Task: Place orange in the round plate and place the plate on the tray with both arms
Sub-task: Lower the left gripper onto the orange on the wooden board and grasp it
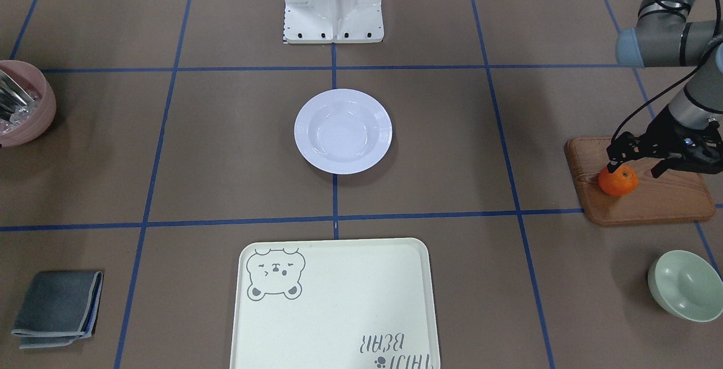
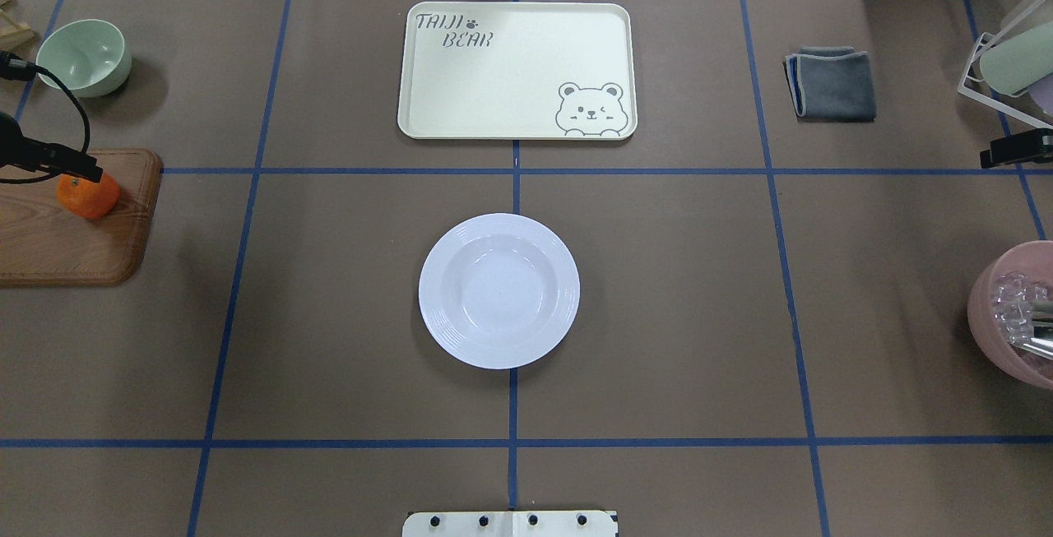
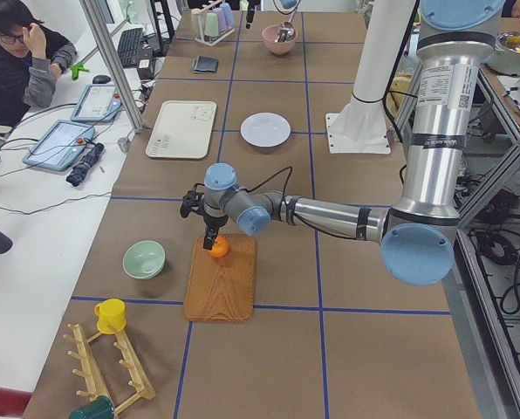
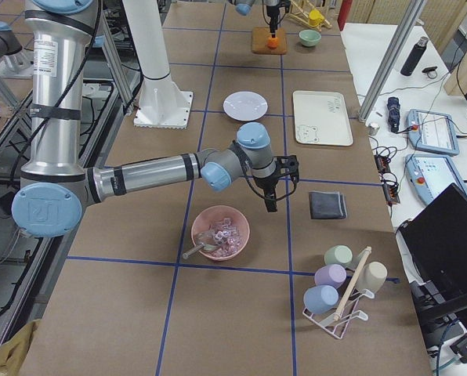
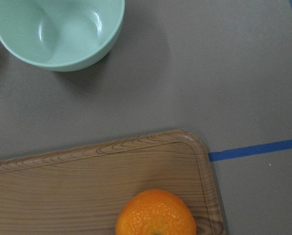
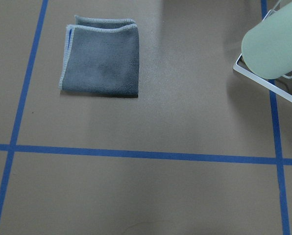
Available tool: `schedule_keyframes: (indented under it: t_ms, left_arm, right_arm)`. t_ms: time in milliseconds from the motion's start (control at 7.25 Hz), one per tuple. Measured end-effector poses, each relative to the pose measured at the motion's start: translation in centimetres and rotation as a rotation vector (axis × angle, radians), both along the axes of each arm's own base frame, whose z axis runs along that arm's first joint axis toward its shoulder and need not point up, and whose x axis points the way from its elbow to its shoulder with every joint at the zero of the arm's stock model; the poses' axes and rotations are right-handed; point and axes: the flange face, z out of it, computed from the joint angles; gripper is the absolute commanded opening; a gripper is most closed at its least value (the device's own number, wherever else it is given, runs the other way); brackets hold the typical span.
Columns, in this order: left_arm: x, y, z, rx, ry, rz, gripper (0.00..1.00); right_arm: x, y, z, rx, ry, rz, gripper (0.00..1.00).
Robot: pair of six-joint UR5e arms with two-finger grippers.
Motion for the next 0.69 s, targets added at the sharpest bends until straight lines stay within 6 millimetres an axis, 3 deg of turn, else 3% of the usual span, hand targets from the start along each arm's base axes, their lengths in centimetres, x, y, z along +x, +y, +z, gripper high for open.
schedule_keyframes:
  t_ms: [414, 690]
  left_arm:
    - [2.1, -1.1, 3.6, 0.024, -0.007, 0.015, 0.97]
    - [2.2, -0.9, 4.2, 0.033, -0.002, 0.018, 0.96]
  right_arm:
    - [-0.1, 0.0, 0.2, -0.003, 0.002, -0.002, 1.00]
    - [-0.2, 0.0, 0.2, -0.003, 0.003, -0.003, 1.00]
